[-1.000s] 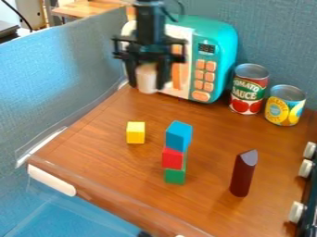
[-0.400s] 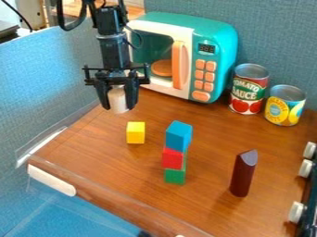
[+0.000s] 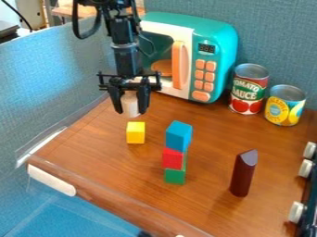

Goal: Move the cylinder from the blue cube to the yellow cube

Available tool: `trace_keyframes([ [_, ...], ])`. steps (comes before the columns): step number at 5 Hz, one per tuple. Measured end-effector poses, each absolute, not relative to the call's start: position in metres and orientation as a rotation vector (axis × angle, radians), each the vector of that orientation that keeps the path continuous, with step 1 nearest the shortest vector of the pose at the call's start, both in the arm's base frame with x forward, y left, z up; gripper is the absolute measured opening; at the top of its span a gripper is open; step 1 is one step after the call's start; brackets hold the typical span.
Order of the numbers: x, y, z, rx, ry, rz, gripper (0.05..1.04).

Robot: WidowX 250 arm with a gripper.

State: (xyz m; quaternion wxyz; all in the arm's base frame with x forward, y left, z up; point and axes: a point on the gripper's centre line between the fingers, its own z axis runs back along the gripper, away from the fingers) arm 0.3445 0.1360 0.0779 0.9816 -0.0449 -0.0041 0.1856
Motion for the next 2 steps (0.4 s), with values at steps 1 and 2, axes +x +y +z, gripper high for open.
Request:
trace_keyframes([
  [1,0.349,0.1373,0.0691,-0.078,-0.013,0.369,0.578],
  [2,0.3561,0.1376,0.064,-0.073,-0.009,0.365,0.577],
])
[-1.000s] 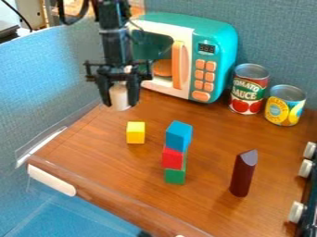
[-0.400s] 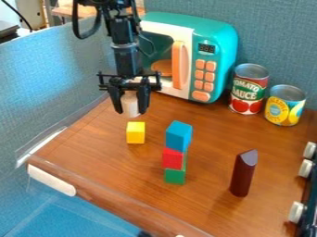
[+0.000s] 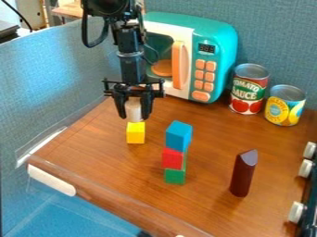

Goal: Move the cylinder from the blue cube to the yellow cube

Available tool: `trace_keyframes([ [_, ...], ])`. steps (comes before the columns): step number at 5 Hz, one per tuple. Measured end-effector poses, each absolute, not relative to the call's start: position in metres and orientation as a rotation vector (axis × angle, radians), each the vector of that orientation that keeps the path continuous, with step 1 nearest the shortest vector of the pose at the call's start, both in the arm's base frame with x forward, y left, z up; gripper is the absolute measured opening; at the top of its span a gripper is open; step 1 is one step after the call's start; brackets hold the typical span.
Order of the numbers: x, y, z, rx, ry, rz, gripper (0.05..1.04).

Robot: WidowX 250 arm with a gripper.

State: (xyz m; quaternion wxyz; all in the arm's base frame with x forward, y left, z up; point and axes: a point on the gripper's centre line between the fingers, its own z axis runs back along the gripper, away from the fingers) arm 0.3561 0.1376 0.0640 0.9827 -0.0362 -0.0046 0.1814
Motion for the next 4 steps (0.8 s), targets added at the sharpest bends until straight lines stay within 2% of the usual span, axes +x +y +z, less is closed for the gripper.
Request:
trace_keyframes([
  [1,0.354,0.138,0.064,-0.071,0.006,0.367,0.578],
  [4,0.353,0.135,0.042,-0.103,0.071,0.384,0.578],
])
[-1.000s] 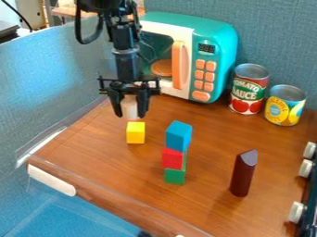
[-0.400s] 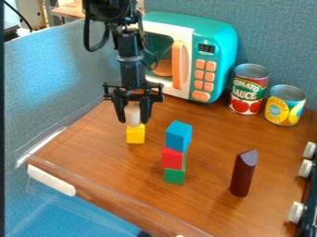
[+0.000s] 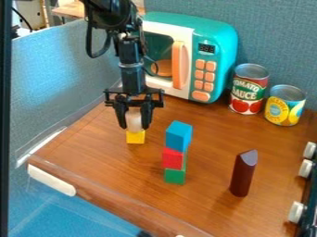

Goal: Move the cylinder from the blue cube to the yellow cube

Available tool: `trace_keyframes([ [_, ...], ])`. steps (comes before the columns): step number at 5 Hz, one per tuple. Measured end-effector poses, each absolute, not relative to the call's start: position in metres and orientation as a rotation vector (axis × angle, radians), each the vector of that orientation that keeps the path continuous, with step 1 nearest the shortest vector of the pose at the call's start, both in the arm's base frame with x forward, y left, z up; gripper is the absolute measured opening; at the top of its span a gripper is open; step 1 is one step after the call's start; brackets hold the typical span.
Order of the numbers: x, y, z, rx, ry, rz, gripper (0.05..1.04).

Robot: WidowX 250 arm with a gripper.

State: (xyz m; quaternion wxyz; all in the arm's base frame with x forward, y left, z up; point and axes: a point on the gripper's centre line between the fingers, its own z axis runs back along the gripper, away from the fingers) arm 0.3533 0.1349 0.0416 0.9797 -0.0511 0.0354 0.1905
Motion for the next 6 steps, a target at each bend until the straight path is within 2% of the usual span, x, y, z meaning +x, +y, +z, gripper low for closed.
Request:
trace_keyframes([
  [4,0.3638,0.1454,0.0378,-0.107,0.077,0.411,0.578],
  [5,0.3636,0.1447,0.0376,-0.108,0.081,0.409,0.628],
  [6,0.3636,0.1439,0.0376,-0.105,0.084,0.409,0.934],
])
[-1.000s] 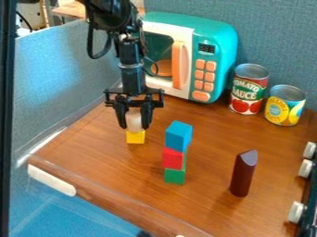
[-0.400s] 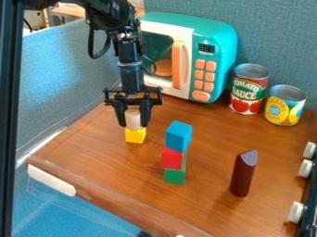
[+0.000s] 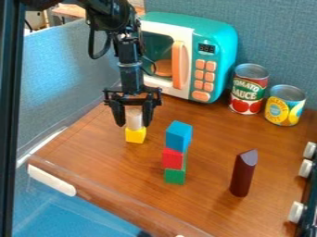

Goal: Move the cylinder from the blue cube to the yellow cube

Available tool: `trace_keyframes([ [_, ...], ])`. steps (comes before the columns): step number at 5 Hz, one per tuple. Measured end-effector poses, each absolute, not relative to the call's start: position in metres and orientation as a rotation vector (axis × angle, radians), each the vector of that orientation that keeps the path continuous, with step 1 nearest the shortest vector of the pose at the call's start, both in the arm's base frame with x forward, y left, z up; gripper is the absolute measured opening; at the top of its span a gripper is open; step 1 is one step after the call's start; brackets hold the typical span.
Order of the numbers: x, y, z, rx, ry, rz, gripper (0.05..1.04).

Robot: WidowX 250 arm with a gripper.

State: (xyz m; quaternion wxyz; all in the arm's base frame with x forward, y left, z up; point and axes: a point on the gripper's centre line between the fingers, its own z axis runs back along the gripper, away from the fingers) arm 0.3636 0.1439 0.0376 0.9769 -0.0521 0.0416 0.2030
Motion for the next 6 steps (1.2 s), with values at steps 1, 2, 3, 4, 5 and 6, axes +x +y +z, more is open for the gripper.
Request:
trace_keyframes([
  [1,0.363,0.136,0.051,-0.097,0.065,0.401,1.007],
  [2,0.363,0.135,0.094,-0.067,-0.019,0.414,1.001],
  [3,0.358,0.129,0.12,-0.04,-0.034,0.384,1.001],
  [4,0.352,0.115,0.14,0.036,-0.023,0.292,1.001],
  [5,0.35,0.093,0.141,0.043,-0.047,0.142,1.001],
  [6,0.351,0.075,0.139,0.022,-0.035,0.012,1.001],
])
